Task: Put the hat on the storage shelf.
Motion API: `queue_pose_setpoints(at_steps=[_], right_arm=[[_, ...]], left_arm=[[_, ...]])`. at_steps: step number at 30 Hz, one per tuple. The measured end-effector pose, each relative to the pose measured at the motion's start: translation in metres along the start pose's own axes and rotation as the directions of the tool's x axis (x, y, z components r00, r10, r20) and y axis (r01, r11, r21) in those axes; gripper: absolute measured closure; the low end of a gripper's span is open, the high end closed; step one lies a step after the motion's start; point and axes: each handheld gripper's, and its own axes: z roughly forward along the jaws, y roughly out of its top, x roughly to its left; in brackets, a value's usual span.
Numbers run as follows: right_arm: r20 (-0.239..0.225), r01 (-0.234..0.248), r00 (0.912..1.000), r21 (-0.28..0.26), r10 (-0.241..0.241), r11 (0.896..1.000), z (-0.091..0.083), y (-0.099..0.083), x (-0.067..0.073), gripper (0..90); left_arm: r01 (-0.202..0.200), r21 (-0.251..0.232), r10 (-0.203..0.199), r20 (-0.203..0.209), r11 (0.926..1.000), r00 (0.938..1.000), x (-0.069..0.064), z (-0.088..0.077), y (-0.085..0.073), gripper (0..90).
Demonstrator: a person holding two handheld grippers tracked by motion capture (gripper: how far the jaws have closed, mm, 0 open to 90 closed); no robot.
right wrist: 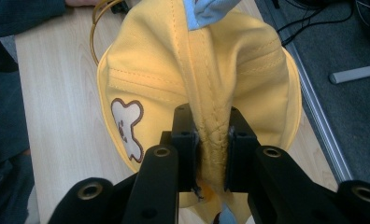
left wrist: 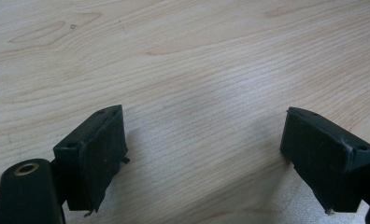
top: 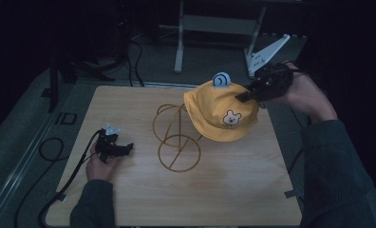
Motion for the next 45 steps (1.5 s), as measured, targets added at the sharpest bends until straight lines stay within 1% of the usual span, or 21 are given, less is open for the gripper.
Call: queue_pose_setpoints(at_steps=[5,15,21,27,35,36,44,45], right_arm=[[0.001,0.006,1.0000,-0.003,-0.006,1.000,0.000,0.004,0.001,78.1],[-0.007,0.026,0.9996,-0.005,-0.026,1.000,0.006,0.016,0.004,78.1],[-0.012,0.032,0.9994,-0.005,-0.032,0.999,0.014,0.025,0.005,78.1],[-0.004,0.042,0.9991,-0.005,-0.042,0.999,0.019,0.034,0.006,78.1],[-0.012,0.049,0.9987,0.000,-0.049,0.999,0.027,0.044,0.009,78.1],[-0.020,0.051,0.9985,-0.001,-0.051,0.999,0.031,0.048,0.009,78.1],[-0.016,0.063,0.9979,0.026,-0.062,0.998,0.039,0.060,0.011,78.0],[-0.016,0.068,0.9976,0.031,-0.068,0.997,0.040,0.064,0.012,78.0]], left_arm=[[0.000,0.000,0.000,0.000,1.0000,1.0000,0.000,0.000,0.000,14.1],[0.000,0.000,0.000,0.000,1.0000,1.0000,0.000,0.000,0.000,14.2],[0.000,0.000,0.000,0.000,1.0000,1.0000,0.000,0.000,0.000,14.2],[0.000,0.000,0.000,0.000,1.0000,1.0000,0.000,0.000,0.000,14.2],[0.001,-0.001,-0.001,0.000,1.0000,1.0000,0.000,0.000,0.000,14.1],[0.002,-0.001,-0.002,0.000,1.0000,1.0000,0.000,0.000,0.000,14.2],[0.002,-0.002,-0.002,-0.001,1.0000,1.0000,0.000,0.000,0.000,14.2],[0.002,-0.002,-0.002,0.000,1.0000,1.0000,0.000,0.000,0.000,14.2]])
